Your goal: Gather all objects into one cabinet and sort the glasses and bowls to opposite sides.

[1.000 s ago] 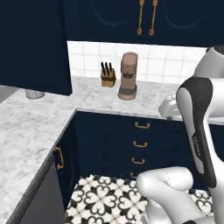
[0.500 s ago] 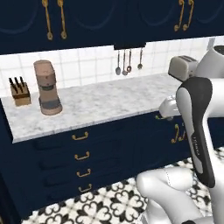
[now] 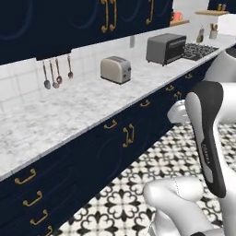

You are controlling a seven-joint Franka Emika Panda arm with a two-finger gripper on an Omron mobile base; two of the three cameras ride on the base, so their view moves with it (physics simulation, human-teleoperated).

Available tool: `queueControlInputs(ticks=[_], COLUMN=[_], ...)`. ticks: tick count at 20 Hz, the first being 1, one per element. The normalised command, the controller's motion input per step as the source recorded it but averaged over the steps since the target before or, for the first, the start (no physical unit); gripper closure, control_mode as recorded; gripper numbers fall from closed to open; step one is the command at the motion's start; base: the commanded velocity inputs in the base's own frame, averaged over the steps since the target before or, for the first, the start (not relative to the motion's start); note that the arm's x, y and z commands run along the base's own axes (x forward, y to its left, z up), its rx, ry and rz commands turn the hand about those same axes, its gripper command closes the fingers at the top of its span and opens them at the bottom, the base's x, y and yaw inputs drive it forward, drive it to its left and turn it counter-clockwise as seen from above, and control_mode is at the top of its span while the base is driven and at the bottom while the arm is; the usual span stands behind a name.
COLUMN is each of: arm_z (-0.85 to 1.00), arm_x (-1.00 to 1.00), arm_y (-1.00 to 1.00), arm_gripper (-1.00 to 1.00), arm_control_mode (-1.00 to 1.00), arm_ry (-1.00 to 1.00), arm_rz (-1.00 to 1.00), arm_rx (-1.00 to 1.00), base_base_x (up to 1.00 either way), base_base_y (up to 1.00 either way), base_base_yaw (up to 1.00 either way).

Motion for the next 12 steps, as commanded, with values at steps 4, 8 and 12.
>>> queueControlInputs(ticks=[4,8,12], arm_z=[0.0,0.0,0.0], arm_x=[0.0,0.0,0.0], arm_y=[0.0,0.0,0.0], arm_gripper=[-1.0,-1.0,-1.0], arm_control_mode=[1.0,1.0,1.0], arm_ry=[0.0,0.0,0.0], arm_rz=[0.0,0.0,0.0], arm_rx=[0.0,0.0,0.0], base_base_x=[0.24,0.75,1.0], base_base_y=[-0.04,-0.71,-1.0], base_base_yaw=[-0.34,0.05,0.21])
